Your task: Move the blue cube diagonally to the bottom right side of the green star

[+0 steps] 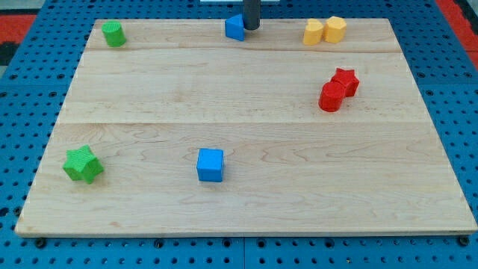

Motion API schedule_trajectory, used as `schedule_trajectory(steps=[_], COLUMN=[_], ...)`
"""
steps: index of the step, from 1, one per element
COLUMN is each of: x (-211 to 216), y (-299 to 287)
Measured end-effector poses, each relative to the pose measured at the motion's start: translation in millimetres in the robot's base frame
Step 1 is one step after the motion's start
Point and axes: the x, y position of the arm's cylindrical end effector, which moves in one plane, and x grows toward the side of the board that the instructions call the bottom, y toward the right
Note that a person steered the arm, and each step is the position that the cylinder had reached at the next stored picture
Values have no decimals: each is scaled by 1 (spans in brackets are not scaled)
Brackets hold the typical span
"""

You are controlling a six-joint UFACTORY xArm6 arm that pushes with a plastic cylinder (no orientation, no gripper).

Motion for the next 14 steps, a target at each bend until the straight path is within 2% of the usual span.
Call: schedule_trajectory(steps=[2, 3, 4, 6, 7, 9, 10, 12, 14], x=[18, 123, 203, 308, 343, 330, 293, 257, 240], y=[-21, 12, 12, 33, 33, -49, -68, -72, -72])
